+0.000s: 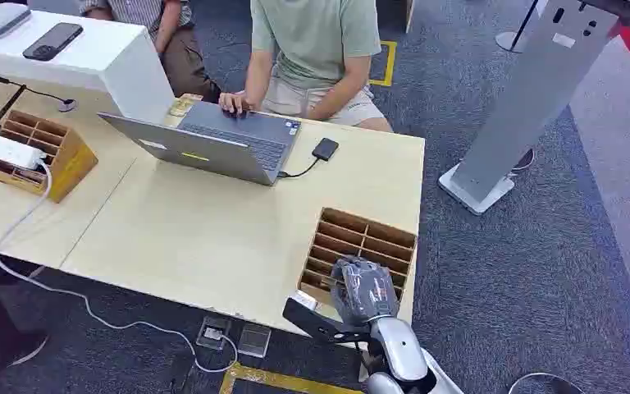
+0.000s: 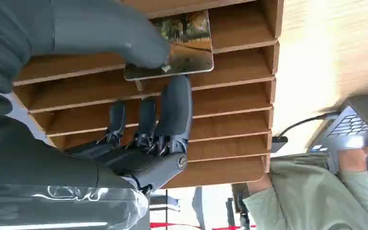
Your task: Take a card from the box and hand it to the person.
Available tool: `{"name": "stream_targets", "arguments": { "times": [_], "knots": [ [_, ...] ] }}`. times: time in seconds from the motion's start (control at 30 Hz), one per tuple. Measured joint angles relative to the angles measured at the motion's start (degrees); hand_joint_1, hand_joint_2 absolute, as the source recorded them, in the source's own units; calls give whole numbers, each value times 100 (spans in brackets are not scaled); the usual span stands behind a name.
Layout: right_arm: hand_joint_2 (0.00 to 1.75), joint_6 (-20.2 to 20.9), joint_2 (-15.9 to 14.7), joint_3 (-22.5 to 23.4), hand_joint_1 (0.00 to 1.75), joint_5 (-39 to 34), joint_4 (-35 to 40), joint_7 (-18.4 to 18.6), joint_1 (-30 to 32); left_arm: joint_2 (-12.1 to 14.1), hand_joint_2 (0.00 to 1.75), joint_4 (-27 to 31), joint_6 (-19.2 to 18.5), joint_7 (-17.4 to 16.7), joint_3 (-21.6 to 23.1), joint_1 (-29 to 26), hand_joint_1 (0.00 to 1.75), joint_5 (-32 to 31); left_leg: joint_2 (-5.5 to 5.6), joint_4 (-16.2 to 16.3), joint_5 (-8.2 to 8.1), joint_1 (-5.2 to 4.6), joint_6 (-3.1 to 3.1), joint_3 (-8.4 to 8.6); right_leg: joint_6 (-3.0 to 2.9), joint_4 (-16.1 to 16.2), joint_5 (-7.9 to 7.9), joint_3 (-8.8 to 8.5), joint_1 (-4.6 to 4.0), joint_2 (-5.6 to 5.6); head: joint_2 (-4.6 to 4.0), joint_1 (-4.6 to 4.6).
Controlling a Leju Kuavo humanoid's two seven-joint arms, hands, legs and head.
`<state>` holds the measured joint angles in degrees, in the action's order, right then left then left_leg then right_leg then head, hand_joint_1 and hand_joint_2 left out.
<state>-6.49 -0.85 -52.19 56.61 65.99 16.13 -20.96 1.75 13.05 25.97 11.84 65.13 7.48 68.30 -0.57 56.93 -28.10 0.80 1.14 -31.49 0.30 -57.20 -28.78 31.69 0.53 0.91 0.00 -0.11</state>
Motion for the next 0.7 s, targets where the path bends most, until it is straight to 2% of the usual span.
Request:
{"name": "stream_targets", "arguments": {
  "times": [0.2,0.67,0.7],
  "knots": [
    [175,40,44,-17,115,120,-2,-94,40,2,0,0,-2,66,0,0,0,11,0,0,0,0,0,0,0,0,0,1,0,0,0,0],
    [175,9,81,-9,112,216,-46,-109,67,7,0,-2,-33,110,0,0,0,-11,0,0,0,0,0,2,0,0,0,-1,0,0,0,0],
    [175,9,87,-9,106,216,-55,-109,70,9,0,-2,-37,116,0,0,0,-17,0,0,0,0,0,2,0,0,0,-1,0,0,0,2]
  ]
}}
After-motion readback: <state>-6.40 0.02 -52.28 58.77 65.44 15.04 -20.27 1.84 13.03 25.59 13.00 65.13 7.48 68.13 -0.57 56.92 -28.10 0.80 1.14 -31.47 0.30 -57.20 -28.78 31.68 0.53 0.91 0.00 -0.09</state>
